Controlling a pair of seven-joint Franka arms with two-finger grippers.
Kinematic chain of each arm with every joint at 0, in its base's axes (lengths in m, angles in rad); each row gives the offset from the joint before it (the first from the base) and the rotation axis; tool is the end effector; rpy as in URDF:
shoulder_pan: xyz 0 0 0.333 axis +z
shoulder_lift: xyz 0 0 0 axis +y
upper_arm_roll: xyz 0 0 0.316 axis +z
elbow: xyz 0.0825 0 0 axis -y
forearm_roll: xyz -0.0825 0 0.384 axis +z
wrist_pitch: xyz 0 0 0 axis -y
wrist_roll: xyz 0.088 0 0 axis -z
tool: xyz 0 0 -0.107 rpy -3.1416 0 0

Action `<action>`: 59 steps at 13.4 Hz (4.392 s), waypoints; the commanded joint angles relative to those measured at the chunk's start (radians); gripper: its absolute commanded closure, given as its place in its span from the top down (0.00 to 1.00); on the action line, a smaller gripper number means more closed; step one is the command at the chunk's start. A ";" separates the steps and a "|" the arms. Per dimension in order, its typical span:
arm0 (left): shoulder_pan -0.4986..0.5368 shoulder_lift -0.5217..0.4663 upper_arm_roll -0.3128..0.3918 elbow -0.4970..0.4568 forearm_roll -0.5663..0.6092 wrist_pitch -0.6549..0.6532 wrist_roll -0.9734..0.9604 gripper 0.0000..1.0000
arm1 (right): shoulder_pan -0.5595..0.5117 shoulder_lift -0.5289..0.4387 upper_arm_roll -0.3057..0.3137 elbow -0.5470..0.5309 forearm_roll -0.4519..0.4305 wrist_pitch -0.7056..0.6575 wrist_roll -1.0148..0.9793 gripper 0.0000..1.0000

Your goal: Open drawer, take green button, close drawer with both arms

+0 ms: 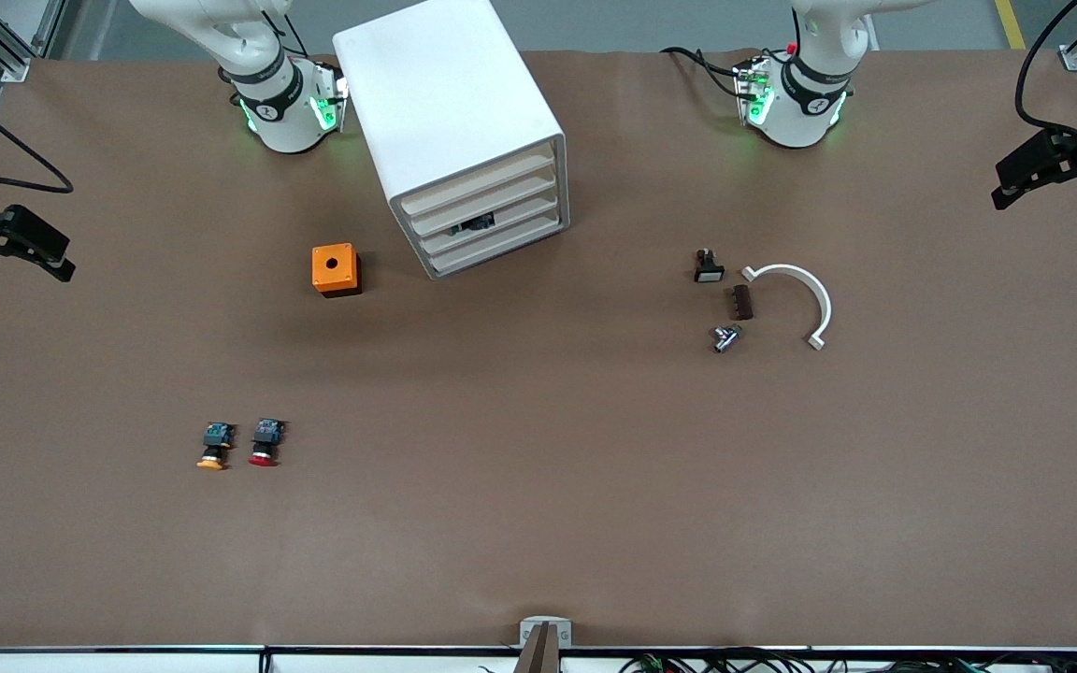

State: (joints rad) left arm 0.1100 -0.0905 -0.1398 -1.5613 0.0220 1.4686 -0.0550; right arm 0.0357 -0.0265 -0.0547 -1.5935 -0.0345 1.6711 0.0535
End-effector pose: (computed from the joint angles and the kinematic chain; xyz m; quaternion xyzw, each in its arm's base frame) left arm 0.5152 -0.0167 0.6680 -0.9998 -0.0140 0.0008 0.0173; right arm 0.5563 -0.0144 0.6378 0.9979 -0.0354 0.0523 0.0156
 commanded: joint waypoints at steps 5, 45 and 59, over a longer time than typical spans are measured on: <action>0.002 0.055 -0.006 0.029 0.009 -0.008 0.001 1.00 | -0.016 -0.006 0.009 -0.005 -0.015 -0.002 -0.007 1.00; -0.449 0.727 -0.026 0.144 -0.427 -0.004 -1.862 1.00 | 0.042 0.204 0.015 -0.046 0.019 0.052 0.325 1.00; -0.541 0.980 -0.026 0.145 -0.847 -0.001 -2.025 0.95 | 0.248 0.347 0.015 -0.043 0.177 0.228 0.721 1.00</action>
State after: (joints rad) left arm -0.4131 0.8438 -0.1684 -1.4410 -0.7907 1.4827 -2.0348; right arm 0.2682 0.3079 -0.0336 -1.6497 0.1206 1.8852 0.7354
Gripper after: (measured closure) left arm 0.022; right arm 0.000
